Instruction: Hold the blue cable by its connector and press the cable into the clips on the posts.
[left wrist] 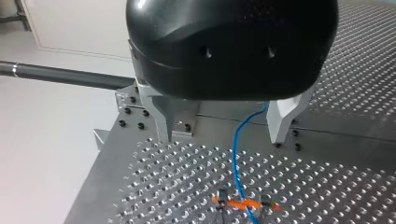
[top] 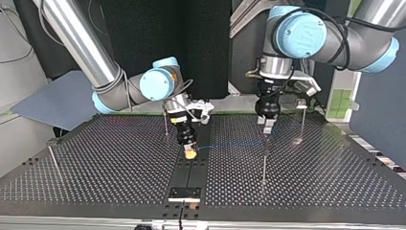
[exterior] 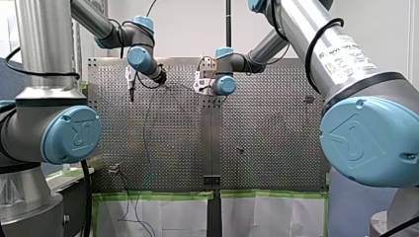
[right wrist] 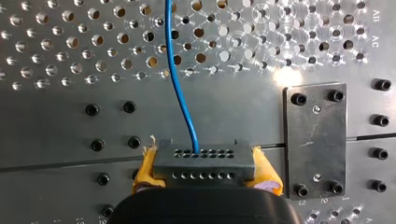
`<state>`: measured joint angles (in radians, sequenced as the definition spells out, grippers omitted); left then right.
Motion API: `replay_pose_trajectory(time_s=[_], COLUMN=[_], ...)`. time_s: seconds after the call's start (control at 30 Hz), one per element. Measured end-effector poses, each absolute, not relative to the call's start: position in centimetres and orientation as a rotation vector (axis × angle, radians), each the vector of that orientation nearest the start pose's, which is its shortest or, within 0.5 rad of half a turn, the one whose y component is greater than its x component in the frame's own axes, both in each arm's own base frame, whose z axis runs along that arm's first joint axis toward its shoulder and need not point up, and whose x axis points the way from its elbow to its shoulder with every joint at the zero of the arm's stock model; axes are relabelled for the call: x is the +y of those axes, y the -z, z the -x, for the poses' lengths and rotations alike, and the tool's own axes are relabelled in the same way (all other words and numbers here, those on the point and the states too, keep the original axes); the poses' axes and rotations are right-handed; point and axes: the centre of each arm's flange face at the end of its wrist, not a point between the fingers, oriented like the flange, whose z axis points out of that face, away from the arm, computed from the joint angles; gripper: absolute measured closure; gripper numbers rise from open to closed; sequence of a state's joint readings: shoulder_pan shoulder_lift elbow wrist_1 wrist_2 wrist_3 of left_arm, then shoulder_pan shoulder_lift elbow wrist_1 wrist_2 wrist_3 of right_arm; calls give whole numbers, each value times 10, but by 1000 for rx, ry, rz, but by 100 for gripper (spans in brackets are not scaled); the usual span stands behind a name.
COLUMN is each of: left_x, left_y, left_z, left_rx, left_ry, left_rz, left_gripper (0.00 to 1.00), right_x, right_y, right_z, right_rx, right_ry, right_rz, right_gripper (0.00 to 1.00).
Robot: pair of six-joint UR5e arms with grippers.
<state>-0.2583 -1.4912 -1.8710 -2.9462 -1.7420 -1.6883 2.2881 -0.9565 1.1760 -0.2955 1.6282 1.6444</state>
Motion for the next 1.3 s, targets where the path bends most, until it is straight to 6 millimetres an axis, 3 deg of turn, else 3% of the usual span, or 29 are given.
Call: replay_pose_trajectory(time_s=[0.5, 0.87, 1.3], left_x=[-283, -272, -273], left_y=[-399, -386, -379], left_z=[-432, -457, -479], left_rx=[1586, 1582, 1600], left_ry=[129, 28, 63], left_rz=[43, 117, 88], left_gripper=[0, 0, 0], right_x=[-469, -467, -469], right_y=[-333, -332, -332], right_z=[-580, -581, -580], right_rx=[-855, -853, -852], right_ry=[-1786, -1789, -1786], right_rz=[-1593, -1596, -1594], right_gripper=[100, 100, 100])
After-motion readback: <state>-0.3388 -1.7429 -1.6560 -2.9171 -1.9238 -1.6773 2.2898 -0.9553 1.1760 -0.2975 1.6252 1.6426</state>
